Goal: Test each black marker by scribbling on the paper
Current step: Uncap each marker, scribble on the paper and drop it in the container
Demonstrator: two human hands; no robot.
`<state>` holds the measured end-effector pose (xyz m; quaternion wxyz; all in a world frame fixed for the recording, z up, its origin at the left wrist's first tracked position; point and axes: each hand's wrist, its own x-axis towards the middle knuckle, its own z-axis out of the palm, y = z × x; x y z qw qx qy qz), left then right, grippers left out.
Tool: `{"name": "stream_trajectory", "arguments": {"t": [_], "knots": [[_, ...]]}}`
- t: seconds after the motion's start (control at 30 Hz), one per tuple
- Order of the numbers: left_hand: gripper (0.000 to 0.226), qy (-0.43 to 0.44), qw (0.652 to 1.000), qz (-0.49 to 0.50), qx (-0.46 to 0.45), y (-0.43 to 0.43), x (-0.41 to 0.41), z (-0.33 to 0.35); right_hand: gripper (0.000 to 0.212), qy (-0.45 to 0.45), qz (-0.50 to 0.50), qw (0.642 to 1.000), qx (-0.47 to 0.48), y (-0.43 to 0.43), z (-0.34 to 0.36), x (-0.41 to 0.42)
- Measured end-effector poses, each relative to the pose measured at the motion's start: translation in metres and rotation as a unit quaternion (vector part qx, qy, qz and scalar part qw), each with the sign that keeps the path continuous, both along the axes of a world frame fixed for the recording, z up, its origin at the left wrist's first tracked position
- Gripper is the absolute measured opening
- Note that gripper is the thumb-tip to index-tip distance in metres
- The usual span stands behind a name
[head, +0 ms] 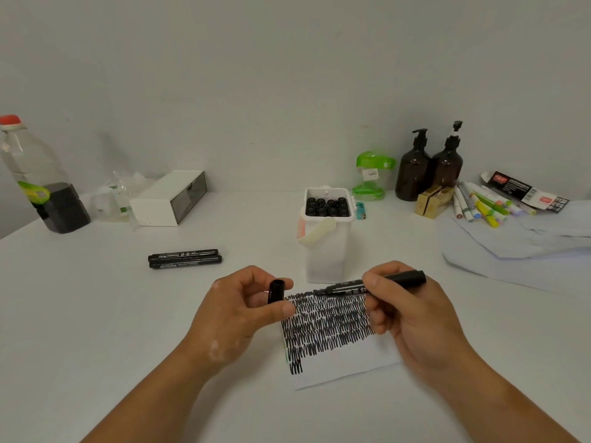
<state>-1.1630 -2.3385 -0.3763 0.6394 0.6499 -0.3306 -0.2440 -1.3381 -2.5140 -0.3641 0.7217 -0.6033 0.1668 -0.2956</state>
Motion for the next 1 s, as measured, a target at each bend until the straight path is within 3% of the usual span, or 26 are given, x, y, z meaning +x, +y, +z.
{"name": "stream_trajectory", "arguments": {"t": [0.33,0.6,0.67,0.77,0.9,1.0], "knots": [[0.024,-0.07,0.996,-0.047,0.031,0.002,-0.002,-0.002,0.031,0.002,0.033,0.999,-0.016,0.003,-0.001,-0.001],[0.02,-0.099,0.988,-0.118,0.008,0.0,-0.01,-0.002,0.03,0.043,0.072,0.995,-0.051,0.012,0.0,-0.001],[0.029,-0.074,0.989,-0.13,0.002,0.0,-0.013,-0.003,0.024,0.062,0.072,0.992,-0.082,0.014,0.0,-0.001],[0.043,0.03,0.99,-0.136,-0.023,-0.004,-0.018,-0.004,0.02,0.086,0.06,0.985,-0.137,0.017,0.001,0.0],[0.034,0.088,0.989,-0.11,-0.047,-0.01,-0.025,-0.005,0.014,0.09,0.046,0.977,-0.188,0.022,-0.001,0.001],[0.029,0.08,0.99,-0.104,-0.051,-0.012,-0.031,-0.006,0.012,0.076,0.033,0.978,-0.19,0.025,-0.003,0.002]]}}
